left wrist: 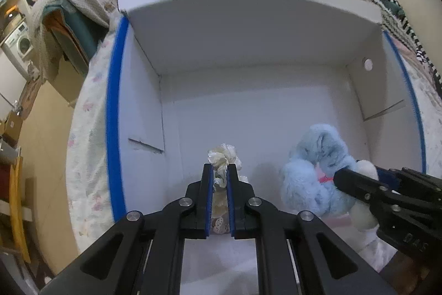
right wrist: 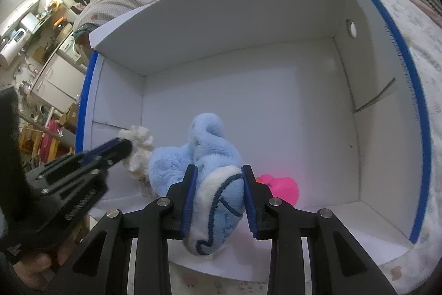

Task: Organize soft objects
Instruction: 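Carry the blue slipper and white scrunchie into the box with both tools, then open the right tool releasing the slipper while the left tool releases the scrunchie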

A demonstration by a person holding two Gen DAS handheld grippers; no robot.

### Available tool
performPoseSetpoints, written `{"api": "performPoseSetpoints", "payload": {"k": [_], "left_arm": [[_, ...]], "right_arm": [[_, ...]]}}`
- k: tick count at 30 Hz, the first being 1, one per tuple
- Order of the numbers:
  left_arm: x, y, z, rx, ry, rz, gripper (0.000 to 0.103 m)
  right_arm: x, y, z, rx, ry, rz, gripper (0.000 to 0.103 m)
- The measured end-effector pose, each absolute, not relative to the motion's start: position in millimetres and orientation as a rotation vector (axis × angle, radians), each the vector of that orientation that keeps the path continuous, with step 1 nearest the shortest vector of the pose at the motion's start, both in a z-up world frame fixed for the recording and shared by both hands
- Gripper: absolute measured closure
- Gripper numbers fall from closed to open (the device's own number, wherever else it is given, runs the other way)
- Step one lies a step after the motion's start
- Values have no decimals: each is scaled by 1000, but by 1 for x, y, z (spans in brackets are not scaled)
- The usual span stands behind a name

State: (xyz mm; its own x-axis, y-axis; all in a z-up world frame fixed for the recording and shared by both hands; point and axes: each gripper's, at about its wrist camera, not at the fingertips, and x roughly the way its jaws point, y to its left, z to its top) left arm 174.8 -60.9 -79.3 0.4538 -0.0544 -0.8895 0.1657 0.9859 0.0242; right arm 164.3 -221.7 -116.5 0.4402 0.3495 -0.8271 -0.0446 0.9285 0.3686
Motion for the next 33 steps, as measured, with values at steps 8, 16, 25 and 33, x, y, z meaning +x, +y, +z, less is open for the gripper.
{"api": "performPoseSetpoints", "payload": {"k": [8, 16, 25, 33], "left_arm": [[179, -70, -84, 109, 1123, -134, 94], [176, -74, -84, 88, 1144, -152, 84], [166, -70, -78, 88, 1117, -158, 34], [161, -68, -75, 111, 1092, -135, 34]], "right_arm": [[175, -225, -126, 298, 1131, 222, 70], [177, -228, -130, 322, 1153, 187, 65], [175, -241, -124, 382, 1119, 179, 28], [174, -248, -115, 417, 1062, 159, 5]]}}
